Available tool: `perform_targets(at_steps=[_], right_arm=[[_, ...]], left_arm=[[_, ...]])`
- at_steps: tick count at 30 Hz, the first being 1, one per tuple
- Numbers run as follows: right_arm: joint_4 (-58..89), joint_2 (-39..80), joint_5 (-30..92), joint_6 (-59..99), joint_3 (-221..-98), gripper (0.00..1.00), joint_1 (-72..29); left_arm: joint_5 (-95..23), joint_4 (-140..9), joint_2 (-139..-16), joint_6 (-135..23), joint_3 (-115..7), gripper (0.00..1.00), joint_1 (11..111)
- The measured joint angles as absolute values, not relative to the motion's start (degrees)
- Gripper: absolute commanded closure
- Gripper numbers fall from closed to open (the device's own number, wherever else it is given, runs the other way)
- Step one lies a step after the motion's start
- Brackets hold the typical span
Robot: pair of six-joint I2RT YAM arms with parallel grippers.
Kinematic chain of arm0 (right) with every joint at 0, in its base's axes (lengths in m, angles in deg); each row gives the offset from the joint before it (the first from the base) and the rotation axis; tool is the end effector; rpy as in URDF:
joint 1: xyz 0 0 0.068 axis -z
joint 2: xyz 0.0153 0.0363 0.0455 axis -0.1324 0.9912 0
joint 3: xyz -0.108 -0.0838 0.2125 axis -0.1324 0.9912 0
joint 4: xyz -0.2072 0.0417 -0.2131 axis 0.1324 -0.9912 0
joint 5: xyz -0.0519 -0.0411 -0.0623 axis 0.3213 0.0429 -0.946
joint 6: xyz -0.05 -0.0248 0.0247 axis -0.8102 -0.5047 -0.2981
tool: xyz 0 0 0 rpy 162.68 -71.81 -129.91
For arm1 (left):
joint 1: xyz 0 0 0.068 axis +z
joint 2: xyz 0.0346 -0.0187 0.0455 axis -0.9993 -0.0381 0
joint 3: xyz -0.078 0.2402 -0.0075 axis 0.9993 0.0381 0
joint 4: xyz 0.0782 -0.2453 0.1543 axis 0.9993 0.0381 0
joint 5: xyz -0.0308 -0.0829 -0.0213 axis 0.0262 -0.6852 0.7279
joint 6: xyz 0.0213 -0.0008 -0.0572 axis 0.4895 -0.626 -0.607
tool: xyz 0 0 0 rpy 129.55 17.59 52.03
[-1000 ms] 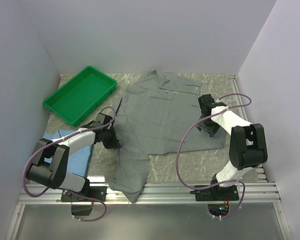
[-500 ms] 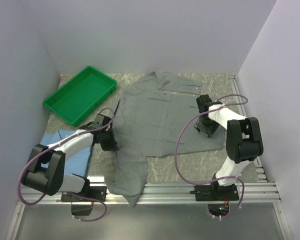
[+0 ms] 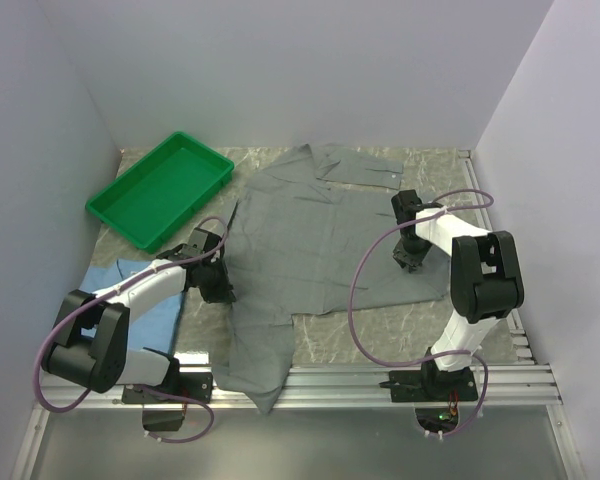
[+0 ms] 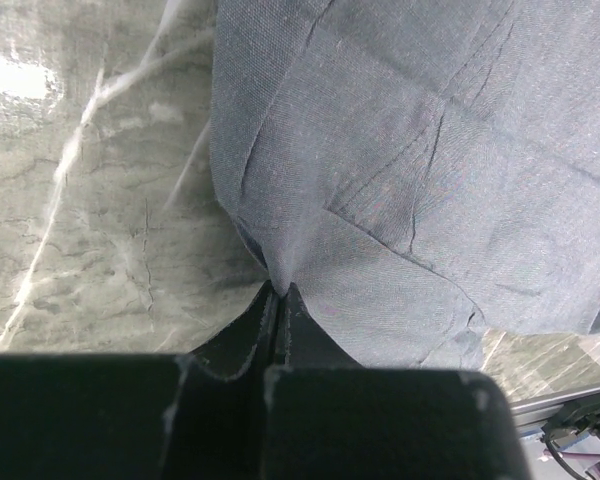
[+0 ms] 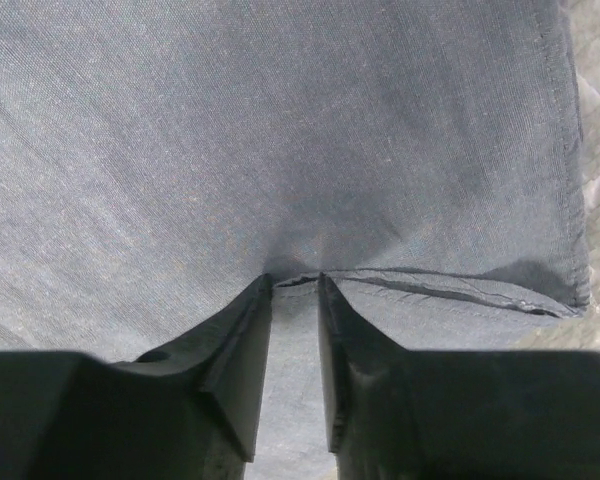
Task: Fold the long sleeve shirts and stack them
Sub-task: Fold the shirt
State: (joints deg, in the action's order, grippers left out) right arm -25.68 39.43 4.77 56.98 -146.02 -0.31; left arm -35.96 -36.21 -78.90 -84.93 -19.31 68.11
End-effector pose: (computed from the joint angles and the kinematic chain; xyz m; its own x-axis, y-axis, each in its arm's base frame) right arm 0.3437 0.0333 0.1064 -0.7589 0.5568 -0.3379 0.6186 0.7785 -0.1064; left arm 0.2536 -0.0978 0.1051 -0.9066 -0.3643 -0.2130 -0.2742 0.8922 -0.3588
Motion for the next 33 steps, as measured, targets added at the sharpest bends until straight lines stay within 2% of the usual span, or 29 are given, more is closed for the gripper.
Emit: perform_targets(at_steps=[3, 6, 7, 14, 25, 33], right_arm=[[-25.7, 39.4, 4.8, 56.9, -146.0, 0.82, -0.3], [-25.9, 39.2, 4.8, 56.7, -146.0, 0.99, -0.3], [-26.1, 39.0, 4.8, 56.6, -146.0, 1.0, -0.3], [-28.3, 33.3, 4.7, 56.2, -145.5, 1.0, -0.3], [-33.2, 14.1, 3.0, 56.0, -139.4, 1.0, 0.2], [-34.1, 10.6, 3.3, 55.3, -137.8, 1.0, 5.9]], left_arm=[[-35.8, -36.1, -78.9, -84.9, -19.3, 1.0, 68.1], [-35.8, -36.0, -78.8, -84.9, -19.3, 0.99, 68.1], [-35.7, -36.0, -78.8, -84.9, -19.3, 1.0, 68.1], [-34.4, -35.1, -78.3, -85.0, -19.3, 0.99, 68.1], [-30.9, -30.4, -76.7, -85.0, -23.6, 1.0, 68.1], [-29.6, -26.8, -78.9, -83.9, -31.5, 0.99, 68.1]])
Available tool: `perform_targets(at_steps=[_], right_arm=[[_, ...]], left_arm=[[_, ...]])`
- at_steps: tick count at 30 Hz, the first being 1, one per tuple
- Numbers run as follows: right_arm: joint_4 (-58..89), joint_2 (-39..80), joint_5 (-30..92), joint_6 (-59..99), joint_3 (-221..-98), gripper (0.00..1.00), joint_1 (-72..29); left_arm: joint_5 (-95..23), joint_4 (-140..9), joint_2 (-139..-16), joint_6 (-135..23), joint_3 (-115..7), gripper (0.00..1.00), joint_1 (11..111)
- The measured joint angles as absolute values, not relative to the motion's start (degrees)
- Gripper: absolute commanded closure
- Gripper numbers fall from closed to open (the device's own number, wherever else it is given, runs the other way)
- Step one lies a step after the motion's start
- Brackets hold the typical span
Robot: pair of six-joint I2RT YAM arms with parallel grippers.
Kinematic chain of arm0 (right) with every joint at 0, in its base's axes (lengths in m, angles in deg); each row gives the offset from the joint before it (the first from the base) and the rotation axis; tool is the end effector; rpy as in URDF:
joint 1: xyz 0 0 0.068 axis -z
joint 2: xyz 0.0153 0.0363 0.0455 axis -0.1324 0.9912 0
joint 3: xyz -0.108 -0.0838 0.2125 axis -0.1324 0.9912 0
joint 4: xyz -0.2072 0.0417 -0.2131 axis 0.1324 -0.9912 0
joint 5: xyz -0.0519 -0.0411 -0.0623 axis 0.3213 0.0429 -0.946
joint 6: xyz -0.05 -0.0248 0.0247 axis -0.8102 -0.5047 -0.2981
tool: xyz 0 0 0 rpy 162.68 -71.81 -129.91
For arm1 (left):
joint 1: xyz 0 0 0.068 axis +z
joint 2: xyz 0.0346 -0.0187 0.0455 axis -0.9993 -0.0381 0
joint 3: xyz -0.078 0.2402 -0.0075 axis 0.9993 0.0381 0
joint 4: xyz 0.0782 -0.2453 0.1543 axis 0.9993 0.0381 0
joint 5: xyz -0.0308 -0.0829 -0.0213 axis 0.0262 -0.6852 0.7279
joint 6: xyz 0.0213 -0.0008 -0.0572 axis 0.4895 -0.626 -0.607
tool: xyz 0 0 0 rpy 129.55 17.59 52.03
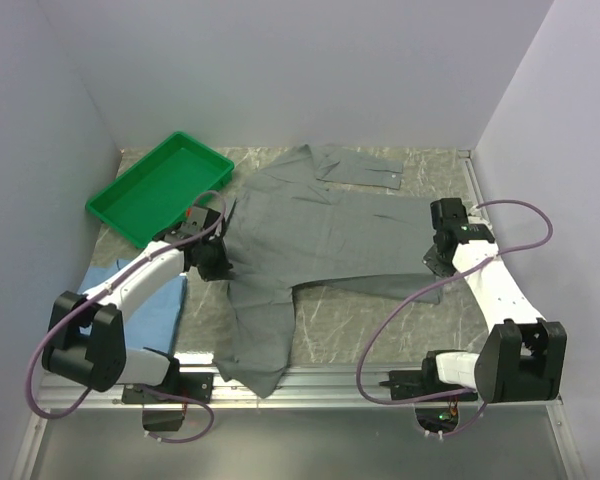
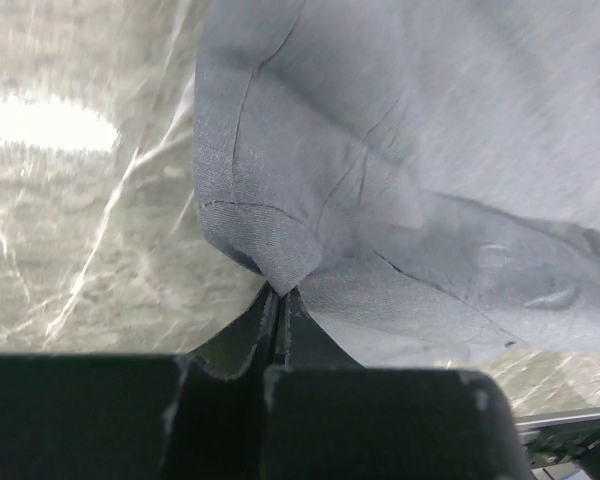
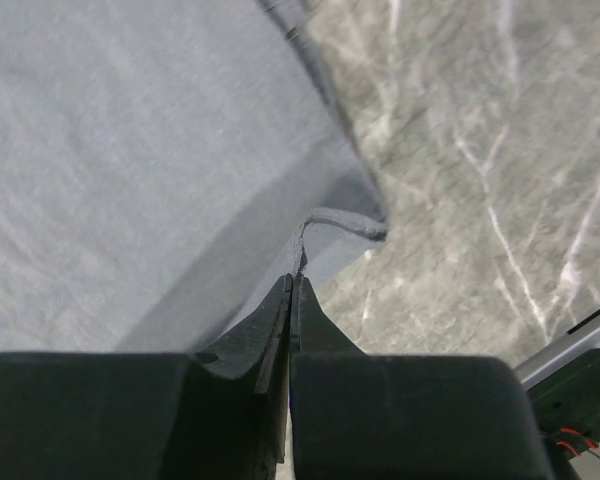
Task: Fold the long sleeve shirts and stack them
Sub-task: Fold the shirt
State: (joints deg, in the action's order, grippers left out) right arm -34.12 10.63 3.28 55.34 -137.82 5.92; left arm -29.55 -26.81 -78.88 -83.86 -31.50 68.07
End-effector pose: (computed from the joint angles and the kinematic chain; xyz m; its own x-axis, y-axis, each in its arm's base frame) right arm 0.2777 -0.0073 0.2053 -0.6213 0.6123 -0.4889 0.6950 0.7188 0.0172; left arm 0.2819 -0.1028 0.1650 -0.8733 -0.3674 -0.3199 -0.2725 0.9128 -0.3043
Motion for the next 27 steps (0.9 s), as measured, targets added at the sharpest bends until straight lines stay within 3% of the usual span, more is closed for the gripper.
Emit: perform_targets(at_steps=[9, 14, 19, 21, 25, 27], right_arm=[[-32.2, 13.2, 5.3, 53.6, -138.2, 1.0, 10.3], [-30.8, 16.8, 5.3, 53.4, -139.5, 1.0, 10.9], [-29.1, 20.2, 5.2, 53.5, -140.2, 0.96, 11.6], [-28.4, 21.5, 5.2, 53.8, -140.2, 0.88, 11.8], [-27.4, 24.1, 5.2, 54.3, -140.2, 0.75, 12.1], [-27.0, 24.4, 5.4, 54.5, -140.2, 0.63, 12.1]], left_arm=[[-29.6, -25.4, -86.2, -83.4, -39.9, 1.0, 68.1], [-29.7, -24.6, -91.6, -82.2, -45.7, 0.94, 68.1], [-30.3, -24.8, -96.7, -81.5, -49.8, 0.74, 68.1], [-30.5, -25.0, -98.4, -81.0, -50.8, 0.58, 68.1], [-30.9, -25.8, -101.2, -80.9, -52.4, 0.42, 68.2], [-31.0, -26.5, -102.2, -80.8, -53.3, 0.32, 68.4]])
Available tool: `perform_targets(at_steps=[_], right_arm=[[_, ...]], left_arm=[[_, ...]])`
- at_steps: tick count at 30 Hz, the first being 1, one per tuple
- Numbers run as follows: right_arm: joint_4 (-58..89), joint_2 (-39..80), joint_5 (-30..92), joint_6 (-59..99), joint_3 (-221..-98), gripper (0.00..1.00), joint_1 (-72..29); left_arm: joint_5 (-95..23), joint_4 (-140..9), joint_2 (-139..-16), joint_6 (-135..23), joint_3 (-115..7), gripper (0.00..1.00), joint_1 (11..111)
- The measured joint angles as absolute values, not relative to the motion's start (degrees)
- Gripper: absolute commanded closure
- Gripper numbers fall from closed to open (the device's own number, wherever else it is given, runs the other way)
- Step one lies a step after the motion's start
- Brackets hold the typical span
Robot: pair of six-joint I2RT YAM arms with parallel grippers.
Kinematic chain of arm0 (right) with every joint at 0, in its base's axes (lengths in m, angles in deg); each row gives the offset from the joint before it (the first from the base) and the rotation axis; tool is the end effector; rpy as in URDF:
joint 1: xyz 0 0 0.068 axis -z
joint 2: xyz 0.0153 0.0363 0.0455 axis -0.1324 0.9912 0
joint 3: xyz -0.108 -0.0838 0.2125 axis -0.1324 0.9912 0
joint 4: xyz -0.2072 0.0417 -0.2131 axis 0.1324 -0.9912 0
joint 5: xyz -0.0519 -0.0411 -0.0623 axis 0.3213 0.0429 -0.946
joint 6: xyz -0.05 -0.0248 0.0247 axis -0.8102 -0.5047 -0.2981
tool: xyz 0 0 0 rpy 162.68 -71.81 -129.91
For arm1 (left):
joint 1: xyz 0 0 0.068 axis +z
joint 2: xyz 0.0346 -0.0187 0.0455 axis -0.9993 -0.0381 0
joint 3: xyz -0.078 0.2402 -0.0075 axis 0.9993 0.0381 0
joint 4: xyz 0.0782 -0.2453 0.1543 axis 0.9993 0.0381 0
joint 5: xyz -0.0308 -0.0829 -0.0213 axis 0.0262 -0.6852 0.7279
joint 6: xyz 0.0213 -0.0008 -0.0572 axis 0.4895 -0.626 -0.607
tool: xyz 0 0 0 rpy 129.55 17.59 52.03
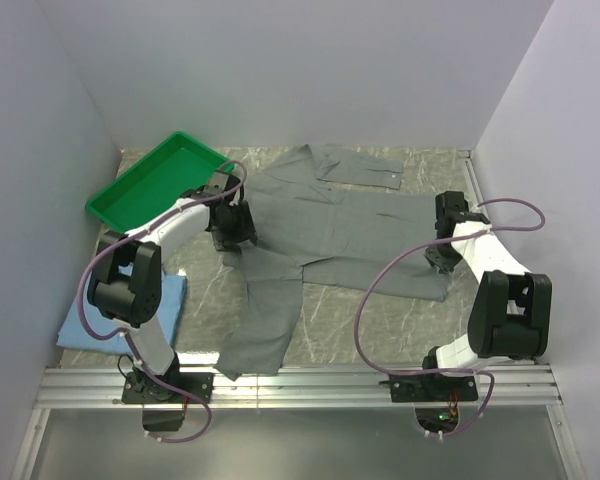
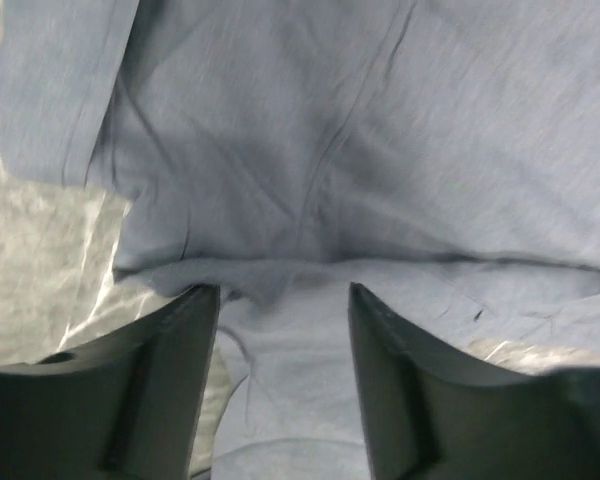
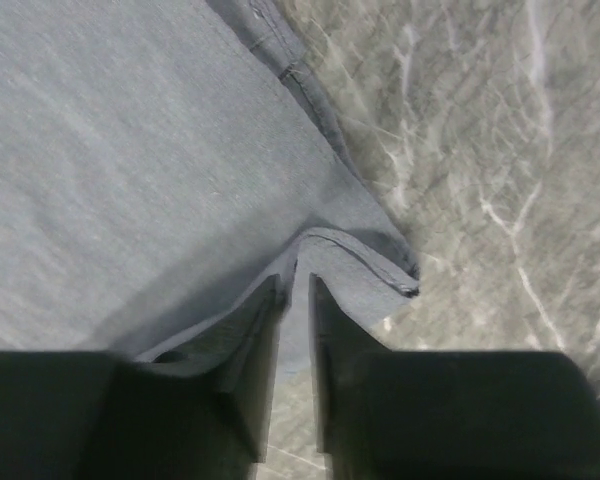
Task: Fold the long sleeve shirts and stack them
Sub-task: Fold the shirt
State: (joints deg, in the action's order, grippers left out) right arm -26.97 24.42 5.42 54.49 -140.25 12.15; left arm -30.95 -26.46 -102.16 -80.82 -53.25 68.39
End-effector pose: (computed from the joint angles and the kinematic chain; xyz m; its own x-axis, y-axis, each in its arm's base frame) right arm 0.3129 -0.0387 0.1569 -0.6031 0.6778 -0.4206 0.7521 0.6589 -0.0167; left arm 0.3691 -0.1330 0.1580 -0.9002 -0.3173 -0.2982 -0.2323 0.9292 -0.2873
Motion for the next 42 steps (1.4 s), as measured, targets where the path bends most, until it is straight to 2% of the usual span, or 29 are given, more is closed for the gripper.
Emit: perform_targets(at_steps=[3, 6, 16, 26, 32, 34, 37, 42], right_arm=[[-26.5, 24.1, 5.6, 54.3, -140.3, 0.5, 12.2], [-26.3, 22.7, 5.9, 53.9, -140.3, 0.41, 12.2], [-20.5, 12.8, 16.1, 48.4, -137.2, 0.41, 11.0], [-15.9, 18.2, 22.1, 49.9, -126.6, 0.42, 11.4], [-14.7, 19.7, 20.4, 50.1, -125.8, 0.41, 12.4], [-14.8, 18.2, 20.0, 49.2, -125.8, 0.4, 11.6], [-15.2, 14.0, 18.6, 46.4, -127.1, 0.38, 6.1], [-13.5, 8.4, 17.5, 40.8, -133.3, 0.38, -13.7]], left_arm=[[-31.6, -28.3, -102.9, -80.8, -54.3, 0.2, 69.0], [-32.5, -30.2, -103.8, -80.8, -55.6, 0.17, 69.8], [-34.2, -33.6, -107.4, -80.7, -56.3, 0.21, 71.5], [-35.6, -37.4, -108.3, -81.3, -50.8, 0.21, 74.4], [-36.6, -38.6, -107.1, -81.2, -49.7, 0.14, 75.8], [-35.8, -38.1, -106.0, -80.9, -49.4, 0.09, 75.8], [-33.8, -36.9, -102.4, -80.2, -49.4, 0.01, 75.8], [-27.8, -36.8, -88.9, -78.6, -47.8, 0.01, 76.1]])
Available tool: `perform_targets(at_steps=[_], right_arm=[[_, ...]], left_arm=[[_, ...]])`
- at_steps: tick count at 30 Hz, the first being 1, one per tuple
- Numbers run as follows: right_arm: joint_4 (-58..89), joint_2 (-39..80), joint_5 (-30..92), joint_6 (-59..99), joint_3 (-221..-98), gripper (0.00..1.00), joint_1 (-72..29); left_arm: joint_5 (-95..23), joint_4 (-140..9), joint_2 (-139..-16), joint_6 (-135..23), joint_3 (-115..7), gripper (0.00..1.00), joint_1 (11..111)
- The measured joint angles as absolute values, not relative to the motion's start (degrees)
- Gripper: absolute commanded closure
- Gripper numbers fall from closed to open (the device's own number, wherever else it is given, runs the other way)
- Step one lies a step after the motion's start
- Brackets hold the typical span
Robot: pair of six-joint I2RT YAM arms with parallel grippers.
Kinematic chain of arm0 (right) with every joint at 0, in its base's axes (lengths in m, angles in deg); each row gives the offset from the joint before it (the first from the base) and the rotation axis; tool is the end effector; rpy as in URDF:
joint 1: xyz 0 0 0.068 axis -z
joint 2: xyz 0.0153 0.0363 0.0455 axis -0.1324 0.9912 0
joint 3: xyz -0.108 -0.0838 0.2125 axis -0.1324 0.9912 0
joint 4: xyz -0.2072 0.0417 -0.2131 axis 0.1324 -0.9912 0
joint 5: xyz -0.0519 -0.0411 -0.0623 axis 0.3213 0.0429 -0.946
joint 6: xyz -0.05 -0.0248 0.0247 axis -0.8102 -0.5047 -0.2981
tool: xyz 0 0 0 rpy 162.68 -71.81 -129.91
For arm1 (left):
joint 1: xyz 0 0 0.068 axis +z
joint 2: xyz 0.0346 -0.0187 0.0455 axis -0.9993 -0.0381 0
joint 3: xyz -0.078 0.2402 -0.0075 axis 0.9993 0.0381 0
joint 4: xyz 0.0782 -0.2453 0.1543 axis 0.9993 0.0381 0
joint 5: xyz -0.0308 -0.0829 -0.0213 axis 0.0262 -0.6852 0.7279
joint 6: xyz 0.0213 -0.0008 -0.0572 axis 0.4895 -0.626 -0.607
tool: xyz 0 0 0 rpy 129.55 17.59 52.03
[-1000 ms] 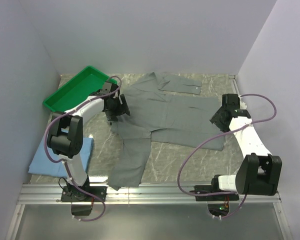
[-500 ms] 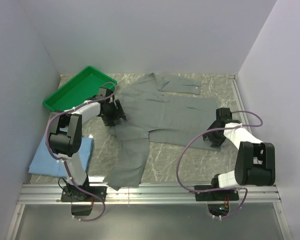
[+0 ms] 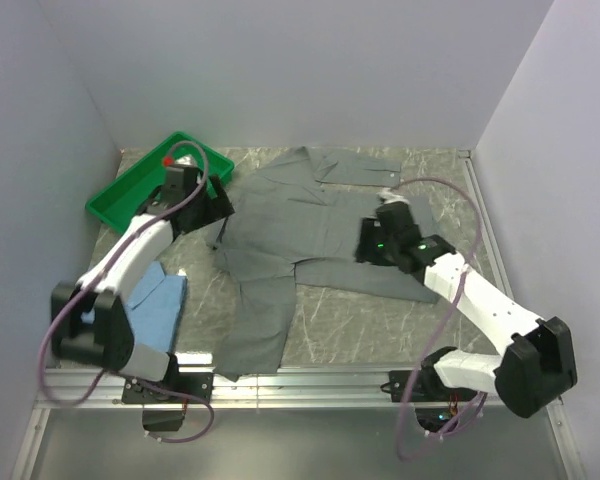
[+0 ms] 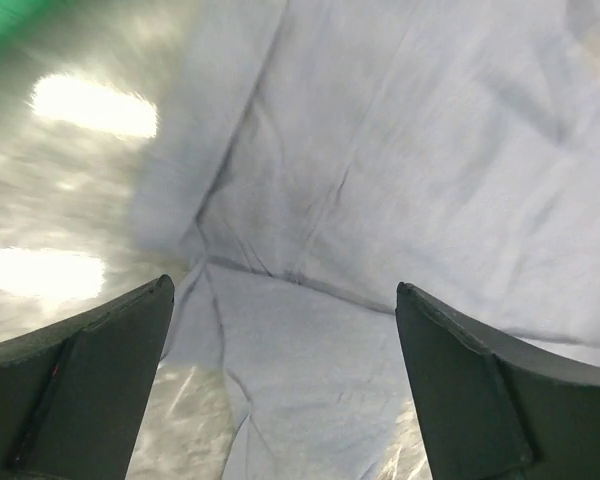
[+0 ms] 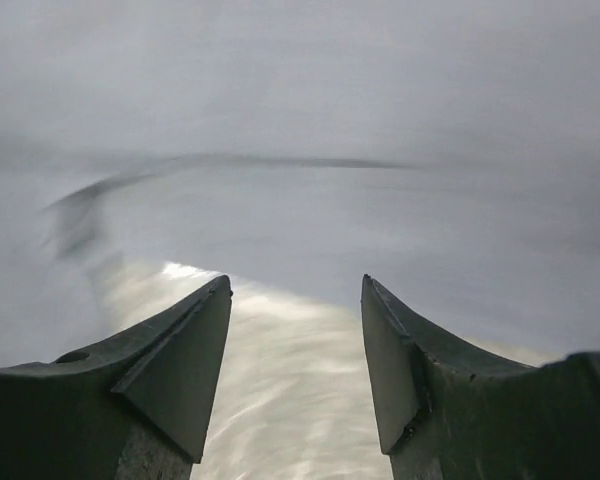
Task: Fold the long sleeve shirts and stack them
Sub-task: Fold the shirt
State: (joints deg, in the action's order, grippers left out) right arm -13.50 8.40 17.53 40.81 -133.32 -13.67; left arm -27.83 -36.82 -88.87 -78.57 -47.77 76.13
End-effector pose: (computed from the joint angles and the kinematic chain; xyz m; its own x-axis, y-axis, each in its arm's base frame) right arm 0.2817 0.1050 0.2080 -0.7696 0.1944 -0.6083 0.0606 0.9705 0.2334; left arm 0.3690 -0.0765 0.2211 -0.7107 -0.4327 -0.5547 -0.2427 0.8909 -0.3840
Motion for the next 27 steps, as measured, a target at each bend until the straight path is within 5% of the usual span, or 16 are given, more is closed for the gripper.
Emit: perform_targets(at_steps=[7, 14, 27], right_arm=[[-10.1, 11.5, 22.9, 32.4, -140.5, 0.41, -37.8], [-11.3, 25.0, 28.0, 23.2, -150.6, 0.39, -55.3], [-14.8, 43.1, 31.7, 13.0, -160.8, 0.48, -66.7]], left_arm=[[-15.8, -38.7, -68.5, -76.1, -40.1, 0.01, 76.7], [-7.6, -38.6, -62.2, -74.6, -30.4, 0.01, 77.6], [-5.8, -40.1, -62.9, -74.6, -28.4, 0.01, 82.5]])
